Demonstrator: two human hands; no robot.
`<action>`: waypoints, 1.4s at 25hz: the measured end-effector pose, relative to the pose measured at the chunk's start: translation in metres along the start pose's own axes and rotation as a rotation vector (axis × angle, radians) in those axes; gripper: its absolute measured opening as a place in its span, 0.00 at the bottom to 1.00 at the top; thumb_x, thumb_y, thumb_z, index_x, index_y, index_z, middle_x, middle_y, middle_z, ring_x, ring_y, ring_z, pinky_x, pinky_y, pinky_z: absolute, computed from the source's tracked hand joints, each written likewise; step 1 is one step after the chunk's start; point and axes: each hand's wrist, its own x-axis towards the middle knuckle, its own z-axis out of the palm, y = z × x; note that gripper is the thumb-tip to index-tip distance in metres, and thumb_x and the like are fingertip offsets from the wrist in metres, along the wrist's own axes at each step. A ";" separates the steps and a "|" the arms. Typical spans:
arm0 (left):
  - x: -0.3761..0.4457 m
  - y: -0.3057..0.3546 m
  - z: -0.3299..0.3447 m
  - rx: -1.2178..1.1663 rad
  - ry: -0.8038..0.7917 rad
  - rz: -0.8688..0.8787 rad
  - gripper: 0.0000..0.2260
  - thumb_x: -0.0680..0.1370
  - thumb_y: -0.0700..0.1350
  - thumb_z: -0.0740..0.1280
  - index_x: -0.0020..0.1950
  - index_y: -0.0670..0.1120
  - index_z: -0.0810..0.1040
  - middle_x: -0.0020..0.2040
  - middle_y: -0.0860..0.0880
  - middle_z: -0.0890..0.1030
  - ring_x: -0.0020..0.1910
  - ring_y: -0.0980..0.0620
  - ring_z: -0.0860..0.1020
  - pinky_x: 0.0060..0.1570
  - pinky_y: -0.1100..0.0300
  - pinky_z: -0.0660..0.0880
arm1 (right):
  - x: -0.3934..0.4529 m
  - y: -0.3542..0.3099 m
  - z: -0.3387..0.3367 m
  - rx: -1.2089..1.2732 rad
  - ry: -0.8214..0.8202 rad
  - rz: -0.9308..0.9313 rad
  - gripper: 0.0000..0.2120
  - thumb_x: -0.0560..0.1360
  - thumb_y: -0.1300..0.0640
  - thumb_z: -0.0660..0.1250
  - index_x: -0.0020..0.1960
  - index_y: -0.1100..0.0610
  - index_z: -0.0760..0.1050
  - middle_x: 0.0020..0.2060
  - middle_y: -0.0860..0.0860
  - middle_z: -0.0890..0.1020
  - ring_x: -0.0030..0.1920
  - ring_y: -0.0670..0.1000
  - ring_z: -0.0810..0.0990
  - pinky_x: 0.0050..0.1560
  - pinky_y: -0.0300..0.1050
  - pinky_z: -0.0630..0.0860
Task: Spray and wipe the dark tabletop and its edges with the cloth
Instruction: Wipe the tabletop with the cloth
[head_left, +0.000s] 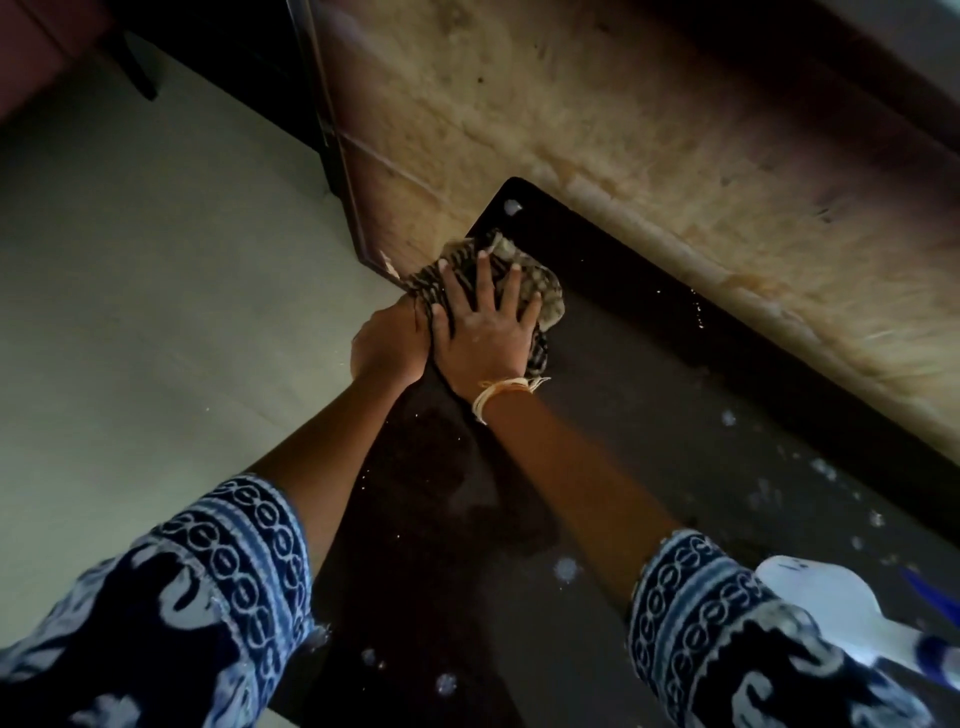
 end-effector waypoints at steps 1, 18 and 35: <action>0.000 0.000 0.001 -0.005 -0.003 0.001 0.19 0.84 0.53 0.49 0.56 0.43 0.75 0.49 0.40 0.81 0.50 0.39 0.79 0.44 0.51 0.70 | -0.001 0.008 -0.001 -0.011 0.004 -0.025 0.26 0.79 0.37 0.47 0.76 0.38 0.55 0.78 0.52 0.57 0.77 0.64 0.52 0.72 0.68 0.50; 0.001 -0.017 -0.016 -0.562 -0.344 -0.193 0.22 0.84 0.54 0.53 0.67 0.42 0.75 0.65 0.41 0.77 0.64 0.43 0.74 0.57 0.58 0.67 | -0.038 0.028 0.002 -0.058 0.037 -0.001 0.28 0.79 0.38 0.48 0.77 0.41 0.54 0.78 0.54 0.57 0.76 0.65 0.53 0.70 0.70 0.50; -0.062 -0.084 -0.019 -0.794 -0.334 -0.327 0.18 0.82 0.57 0.59 0.53 0.45 0.82 0.59 0.40 0.81 0.60 0.43 0.78 0.63 0.50 0.71 | -0.107 -0.004 0.013 -0.108 0.033 -0.291 0.28 0.77 0.34 0.49 0.75 0.39 0.58 0.77 0.53 0.59 0.75 0.66 0.55 0.70 0.69 0.52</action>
